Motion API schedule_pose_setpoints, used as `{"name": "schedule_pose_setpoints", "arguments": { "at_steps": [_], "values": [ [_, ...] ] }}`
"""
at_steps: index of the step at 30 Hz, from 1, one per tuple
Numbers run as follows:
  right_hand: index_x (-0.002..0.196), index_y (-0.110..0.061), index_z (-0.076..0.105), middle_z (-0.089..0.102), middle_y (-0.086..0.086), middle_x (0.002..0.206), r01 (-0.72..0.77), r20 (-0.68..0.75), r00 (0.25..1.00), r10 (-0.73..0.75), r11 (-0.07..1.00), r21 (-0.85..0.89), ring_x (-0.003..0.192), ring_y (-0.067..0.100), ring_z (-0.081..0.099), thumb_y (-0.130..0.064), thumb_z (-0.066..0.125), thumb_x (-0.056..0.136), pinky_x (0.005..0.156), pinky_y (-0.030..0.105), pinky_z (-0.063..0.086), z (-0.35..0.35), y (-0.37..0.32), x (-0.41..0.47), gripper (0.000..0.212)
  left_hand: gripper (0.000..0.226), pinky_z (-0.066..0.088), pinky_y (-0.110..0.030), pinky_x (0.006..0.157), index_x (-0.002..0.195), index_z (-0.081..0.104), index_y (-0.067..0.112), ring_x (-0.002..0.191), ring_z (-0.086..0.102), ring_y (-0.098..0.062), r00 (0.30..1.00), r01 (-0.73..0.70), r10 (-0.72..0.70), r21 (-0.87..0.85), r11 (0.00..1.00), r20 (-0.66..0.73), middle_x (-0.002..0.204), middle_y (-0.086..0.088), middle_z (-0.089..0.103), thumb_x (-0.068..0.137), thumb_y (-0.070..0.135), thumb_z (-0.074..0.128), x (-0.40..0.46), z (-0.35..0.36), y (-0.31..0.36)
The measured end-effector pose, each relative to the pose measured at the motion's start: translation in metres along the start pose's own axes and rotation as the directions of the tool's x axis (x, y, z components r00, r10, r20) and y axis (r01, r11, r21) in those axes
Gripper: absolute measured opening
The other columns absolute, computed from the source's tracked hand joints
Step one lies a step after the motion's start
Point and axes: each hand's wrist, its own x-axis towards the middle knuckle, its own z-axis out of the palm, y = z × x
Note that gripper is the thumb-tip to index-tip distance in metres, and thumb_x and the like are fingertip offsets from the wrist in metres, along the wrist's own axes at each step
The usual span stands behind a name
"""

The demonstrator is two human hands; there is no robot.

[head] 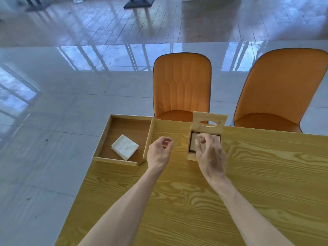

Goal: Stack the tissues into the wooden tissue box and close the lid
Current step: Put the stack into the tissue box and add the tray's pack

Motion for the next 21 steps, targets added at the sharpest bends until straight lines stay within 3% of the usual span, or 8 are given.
{"name": "schedule_pose_setpoints", "arguments": {
  "at_steps": [2, 4, 8, 11, 13, 15, 18, 21],
  "values": [
    [0.107, -0.015, 0.069, 0.072, 0.002, 0.099, 0.048, 0.063, 0.997, -0.052, 0.997, 0.067, 0.071, 0.012, 0.065, -0.021, 0.065, 0.094, 0.057, 0.015, 0.044, 0.013, -0.025, -0.005, 0.014, 0.019, 0.058, -0.032, 0.075, 0.106, 0.071, 0.026, 0.085, 0.067, -0.009, 0.998, 0.036, -0.034, 0.029, 0.999, -0.048, 0.098, 0.009, 0.073, 0.094, 0.036, 0.061, 0.003, -0.026, -0.017],
    [0.107, -0.016, 0.071, 0.075, 0.001, 0.097, 0.041, 0.161, 0.985, -0.062, 0.991, 0.130, 0.077, 0.013, 0.069, -0.024, 0.063, 0.095, 0.062, 0.020, 0.052, 0.031, -0.048, -0.009, 0.016, 0.020, 0.057, -0.034, 0.077, 0.107, 0.071, 0.024, 0.088, 0.068, -0.012, 0.992, 0.092, -0.086, 0.065, 0.994, -0.089, 0.100, 0.007, 0.073, 0.093, 0.035, 0.061, 0.008, -0.057, -0.037],
    [0.110, -0.012, 0.073, 0.077, 0.004, 0.093, -0.060, 0.373, 0.927, -0.044, 0.963, 0.262, 0.074, 0.016, 0.073, -0.028, 0.059, 0.098, 0.066, 0.034, 0.062, 0.070, -0.094, -0.020, 0.024, 0.027, 0.054, -0.033, 0.081, 0.117, 0.067, 0.023, 0.100, 0.069, -0.017, 0.981, 0.168, -0.144, 0.194, 0.967, -0.133, 0.110, 0.002, 0.073, 0.092, 0.034, 0.062, 0.019, -0.109, -0.078],
    [0.110, -0.004, 0.072, 0.076, 0.011, 0.095, -0.264, 0.500, 0.864, 0.056, 0.896, 0.356, 0.081, 0.021, 0.073, -0.020, 0.059, 0.097, 0.075, 0.040, 0.062, 0.094, -0.126, -0.029, 0.024, 0.045, 0.050, -0.031, 0.084, 0.135, 0.057, 0.016, 0.112, 0.064, -0.023, 0.975, 0.220, -0.202, 0.229, 0.948, -0.097, 0.125, -0.006, 0.067, 0.094, 0.033, 0.061, 0.034, -0.133, -0.101],
    [0.091, -0.010, 0.071, 0.071, 0.010, 0.085, -0.415, 0.600, 0.785, 0.155, 0.851, 0.323, 0.075, 0.021, 0.068, -0.014, 0.055, 0.097, 0.070, 0.034, 0.059, 0.107, -0.142, -0.029, 0.018, 0.051, 0.049, -0.035, 0.092, 0.142, 0.050, 0.013, 0.120, 0.059, -0.026, 0.973, 0.233, -0.225, 0.245, 0.941, -0.060, 0.133, -0.009, 0.062, 0.095, 0.034, 0.059, 0.046, -0.139, -0.112],
    [0.073, -0.015, 0.058, 0.062, 0.007, 0.077, -0.474, 0.638, 0.738, 0.222, 0.843, 0.255, 0.068, 0.019, 0.055, -0.012, 0.048, 0.096, 0.058, 0.032, 0.045, 0.125, -0.153, -0.028, 0.025, 0.057, 0.044, -0.040, 0.103, 0.147, 0.043, 0.012, 0.130, 0.052, -0.028, 0.970, 0.235, -0.241, 0.270, 0.934, -0.009, 0.144, -0.010, 0.054, 0.097, 0.034, 0.057, 0.061, -0.140, -0.117],
    [0.085, -0.009, 0.053, 0.058, 0.008, 0.087, -0.569, 0.644, 0.691, 0.329, 0.797, 0.202, 0.074, 0.021, 0.051, -0.011, 0.045, 0.094, 0.059, 0.031, 0.040, 0.146, -0.166, -0.026, 0.013, 0.065, 0.036, -0.044, 0.112, 0.153, 0.031, 0.012, 0.141, 0.040, -0.028, 0.962, 0.220, -0.258, 0.302, 0.928, 0.092, 0.156, -0.010, 0.039, 0.097, 0.033, 0.058, 0.078, -0.135, -0.121],
    [0.106, -0.006, 0.056, 0.055, 0.009, 0.099, -0.733, 0.659, 0.580, 0.479, 0.660, 0.166, 0.084, 0.023, 0.052, -0.011, 0.047, 0.096, 0.061, 0.029, 0.040, 0.159, -0.172, -0.022, 0.015, 0.070, 0.032, -0.046, 0.116, 0.155, 0.023, 0.011, 0.146, 0.032, -0.029, 0.956, 0.193, -0.254, 0.333, 0.923, 0.148, 0.160, -0.010, 0.031, 0.098, 0.035, 0.056, 0.093, -0.130, -0.123]
  ]
}}
